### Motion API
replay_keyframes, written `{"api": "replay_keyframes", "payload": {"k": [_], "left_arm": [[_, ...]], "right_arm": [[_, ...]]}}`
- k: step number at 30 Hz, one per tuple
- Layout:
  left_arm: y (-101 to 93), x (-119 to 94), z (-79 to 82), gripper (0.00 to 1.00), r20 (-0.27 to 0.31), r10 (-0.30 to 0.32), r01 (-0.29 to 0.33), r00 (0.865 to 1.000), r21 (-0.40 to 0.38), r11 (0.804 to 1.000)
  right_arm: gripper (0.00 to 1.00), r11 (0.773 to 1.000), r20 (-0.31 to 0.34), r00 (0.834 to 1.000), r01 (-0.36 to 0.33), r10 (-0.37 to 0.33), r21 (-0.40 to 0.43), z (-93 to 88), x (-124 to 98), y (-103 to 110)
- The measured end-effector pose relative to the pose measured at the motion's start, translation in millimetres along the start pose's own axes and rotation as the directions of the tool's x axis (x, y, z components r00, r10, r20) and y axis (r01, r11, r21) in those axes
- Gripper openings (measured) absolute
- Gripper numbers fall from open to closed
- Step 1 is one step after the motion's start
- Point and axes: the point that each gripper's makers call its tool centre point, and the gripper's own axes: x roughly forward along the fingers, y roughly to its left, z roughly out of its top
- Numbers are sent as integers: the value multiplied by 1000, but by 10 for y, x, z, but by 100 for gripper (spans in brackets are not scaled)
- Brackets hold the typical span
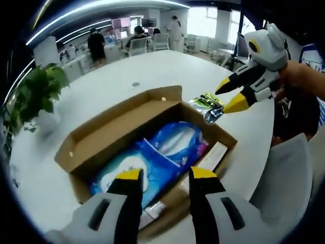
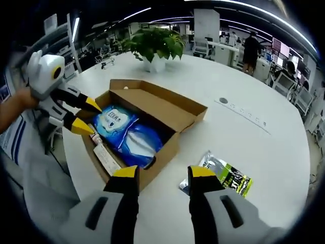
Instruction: Operate the shoe box by opening the lid, removing the specified soft item, and placing it in the target area until the item is outside and the box remains undamaged.
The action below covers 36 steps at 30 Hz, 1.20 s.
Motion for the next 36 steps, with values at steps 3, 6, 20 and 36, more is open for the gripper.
{"api": "replay_keyframes", "payload": {"k": [3,6,20,36], "left_arm": [[90,-59,-38,34,8,22,-21,1000,-16,1000],[180,-121,-64,34,23,41,-40,999,-36,999],[567,-353,-312,33,66,126,-119,990,-111,987],[908,-508,-641,31,56,206,-191,977,-206,960]], "right_arm": [[36,1000,1,1000,-10,10,-11,39,50,53],[35,1000,-5,1000,-21,21,-18,58,112,109],[34,996,-10,997,-75,74,-46,100,429,307],[30,987,-35,990,-136,134,-81,164,769,569]]}}
